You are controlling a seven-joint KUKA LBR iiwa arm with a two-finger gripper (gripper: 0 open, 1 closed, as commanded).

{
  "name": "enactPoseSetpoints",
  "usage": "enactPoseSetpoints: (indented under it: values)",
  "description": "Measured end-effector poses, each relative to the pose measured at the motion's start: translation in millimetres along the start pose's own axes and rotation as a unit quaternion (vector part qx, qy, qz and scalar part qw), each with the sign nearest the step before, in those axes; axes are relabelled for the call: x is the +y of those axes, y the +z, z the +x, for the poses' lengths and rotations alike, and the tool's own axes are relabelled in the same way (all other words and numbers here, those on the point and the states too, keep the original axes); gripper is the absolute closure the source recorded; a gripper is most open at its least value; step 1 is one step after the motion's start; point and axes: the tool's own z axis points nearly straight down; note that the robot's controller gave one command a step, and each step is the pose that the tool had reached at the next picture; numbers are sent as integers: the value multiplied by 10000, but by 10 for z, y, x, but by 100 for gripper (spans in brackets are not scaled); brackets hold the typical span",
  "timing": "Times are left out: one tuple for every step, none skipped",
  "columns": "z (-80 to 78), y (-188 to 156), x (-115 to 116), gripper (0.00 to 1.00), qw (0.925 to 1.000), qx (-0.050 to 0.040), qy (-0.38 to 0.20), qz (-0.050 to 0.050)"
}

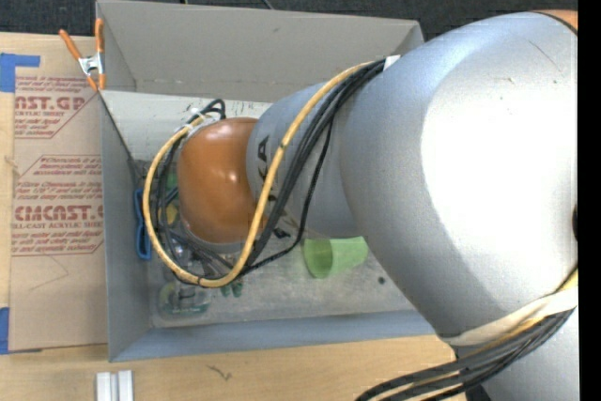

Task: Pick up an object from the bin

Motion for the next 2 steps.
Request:
enactPoseSetpoints:
  values:
    - [-21,-1083,98,100,10000,-45,4,-9]
    - [28,-1905,114,100,10000,-52,3,-6]
